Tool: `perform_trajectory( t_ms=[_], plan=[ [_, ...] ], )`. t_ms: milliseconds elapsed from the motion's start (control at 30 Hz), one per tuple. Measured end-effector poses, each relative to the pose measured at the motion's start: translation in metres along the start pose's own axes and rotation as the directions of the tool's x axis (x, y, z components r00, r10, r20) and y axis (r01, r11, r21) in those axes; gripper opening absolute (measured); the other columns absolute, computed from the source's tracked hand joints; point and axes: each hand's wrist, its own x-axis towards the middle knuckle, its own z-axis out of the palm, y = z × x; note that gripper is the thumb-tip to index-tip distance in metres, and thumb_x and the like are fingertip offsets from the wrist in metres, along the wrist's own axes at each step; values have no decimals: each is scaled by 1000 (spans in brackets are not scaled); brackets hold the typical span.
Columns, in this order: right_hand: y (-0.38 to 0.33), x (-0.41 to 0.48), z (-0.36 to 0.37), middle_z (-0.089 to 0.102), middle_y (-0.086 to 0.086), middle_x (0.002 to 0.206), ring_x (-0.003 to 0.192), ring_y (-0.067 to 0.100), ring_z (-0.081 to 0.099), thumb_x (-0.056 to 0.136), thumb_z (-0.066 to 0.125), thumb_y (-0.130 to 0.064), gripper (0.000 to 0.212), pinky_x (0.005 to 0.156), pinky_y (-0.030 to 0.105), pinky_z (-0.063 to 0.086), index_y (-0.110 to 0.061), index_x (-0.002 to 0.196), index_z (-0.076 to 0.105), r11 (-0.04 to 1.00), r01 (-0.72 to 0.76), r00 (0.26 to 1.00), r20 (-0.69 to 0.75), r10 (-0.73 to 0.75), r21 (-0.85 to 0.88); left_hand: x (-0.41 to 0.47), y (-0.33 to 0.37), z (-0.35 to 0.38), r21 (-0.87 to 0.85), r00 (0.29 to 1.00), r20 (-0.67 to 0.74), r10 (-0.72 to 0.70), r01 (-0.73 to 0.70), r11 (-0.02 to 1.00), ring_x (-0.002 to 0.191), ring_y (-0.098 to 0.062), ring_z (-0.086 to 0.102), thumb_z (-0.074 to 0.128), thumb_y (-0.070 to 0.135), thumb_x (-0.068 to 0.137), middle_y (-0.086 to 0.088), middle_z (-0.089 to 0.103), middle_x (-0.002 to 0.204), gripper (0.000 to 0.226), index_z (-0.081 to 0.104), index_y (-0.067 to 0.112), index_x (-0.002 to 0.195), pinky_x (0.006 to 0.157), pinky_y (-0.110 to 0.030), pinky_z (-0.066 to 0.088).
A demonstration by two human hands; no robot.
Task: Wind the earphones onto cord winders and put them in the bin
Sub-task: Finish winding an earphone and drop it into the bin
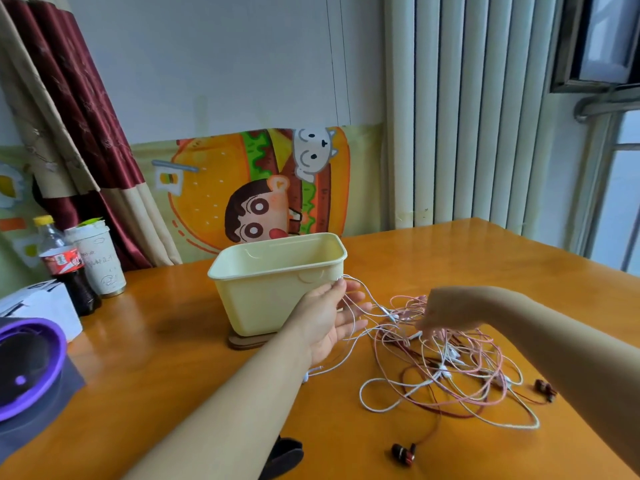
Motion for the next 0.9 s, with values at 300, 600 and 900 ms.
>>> perform_trajectory(
  t_ms=[300,600,900],
  plan=[
    [7,10,-6,68,0,72,70,19,66,96,52,-34,33,66,32,53,-11,83,72,991,69,859,-512,1,118,1,1,2,-5,1000,30,9,-9,1000,90,-18,63,49,19,101,-2,65,90,21,68,14,93,85,-41,53],
    [-60,-5,-11,62,-7,74,66,8,51,91,58,-40,28,62,24,41,-18,103,70,839,321,945,-203,-255,439,0,61,-61,88,916,-231,329,-317,944,38,-1,26,42,20,105,6,26,56,28,64,13,90,43,-16,31],
    [-109,14,-2,51,3,138,123,22,48,90,59,-42,58,101,35,44,-16,139,42,992,104,957,-265,-119,-68,-26,93,-133,655,899,-83,429,-275,704,51,-9,28,42,40,103,7,30,60,35,70,19,100,47,-22,27]
  ],
)
